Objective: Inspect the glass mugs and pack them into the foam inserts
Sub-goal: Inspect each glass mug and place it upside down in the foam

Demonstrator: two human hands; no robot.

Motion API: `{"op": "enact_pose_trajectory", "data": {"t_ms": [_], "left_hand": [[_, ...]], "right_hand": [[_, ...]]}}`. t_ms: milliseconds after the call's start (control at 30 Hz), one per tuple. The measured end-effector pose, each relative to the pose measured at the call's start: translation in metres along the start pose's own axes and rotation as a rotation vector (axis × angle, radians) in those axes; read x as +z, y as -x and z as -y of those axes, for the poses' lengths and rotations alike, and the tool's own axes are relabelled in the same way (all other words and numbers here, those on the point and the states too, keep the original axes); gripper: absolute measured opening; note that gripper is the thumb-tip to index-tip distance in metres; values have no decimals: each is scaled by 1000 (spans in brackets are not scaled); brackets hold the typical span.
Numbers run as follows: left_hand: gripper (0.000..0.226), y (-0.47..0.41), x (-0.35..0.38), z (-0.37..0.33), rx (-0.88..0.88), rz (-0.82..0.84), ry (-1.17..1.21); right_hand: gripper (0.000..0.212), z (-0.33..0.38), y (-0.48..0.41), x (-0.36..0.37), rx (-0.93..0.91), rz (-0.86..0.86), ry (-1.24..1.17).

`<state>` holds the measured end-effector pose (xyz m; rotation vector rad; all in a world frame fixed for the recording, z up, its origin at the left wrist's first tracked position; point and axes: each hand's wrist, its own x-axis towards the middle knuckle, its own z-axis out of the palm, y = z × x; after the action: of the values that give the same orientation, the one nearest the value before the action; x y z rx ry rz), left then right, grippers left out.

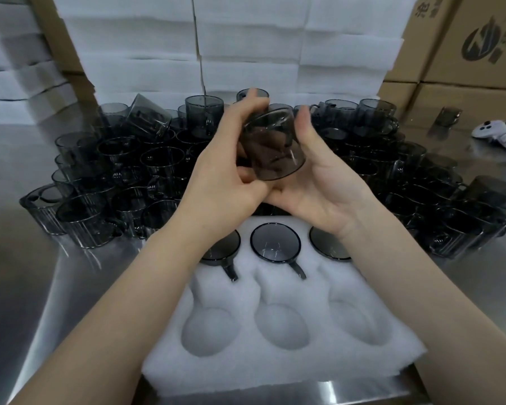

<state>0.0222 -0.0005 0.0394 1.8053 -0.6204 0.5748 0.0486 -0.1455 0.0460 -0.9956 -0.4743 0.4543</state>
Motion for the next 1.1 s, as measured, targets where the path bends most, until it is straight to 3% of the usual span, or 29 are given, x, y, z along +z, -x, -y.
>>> {"op": "enact_pose_trajectory", "data": {"t_ms": [100, 200, 300, 633, 800, 933, 1100], "left_hand": [[86, 0, 0, -3, 36, -8, -183], [81, 2, 2, -8, 89, -51, -284], [75, 3, 4, -11, 94, -59, -310], [75, 4, 0, -7, 119, -3, -247], [74, 4, -3, -5, 87, -3, -197], [73, 0, -14, -2, 15, 87, -74], [82, -4, -34, -1, -116, 327, 174]], "right_hand": [[71, 0, 1, 3, -111, -140, 124], [62, -2, 1, 5, -205, -244, 208], [46, -3, 1, 4, -231, -283, 260], [38, 2, 5, 7, -212, -339, 185], [42, 1, 4, 3, -182, -335, 260], [22, 5, 0, 2, -105, -222, 323], [47, 14, 4, 5, -95, -129, 448]]}}
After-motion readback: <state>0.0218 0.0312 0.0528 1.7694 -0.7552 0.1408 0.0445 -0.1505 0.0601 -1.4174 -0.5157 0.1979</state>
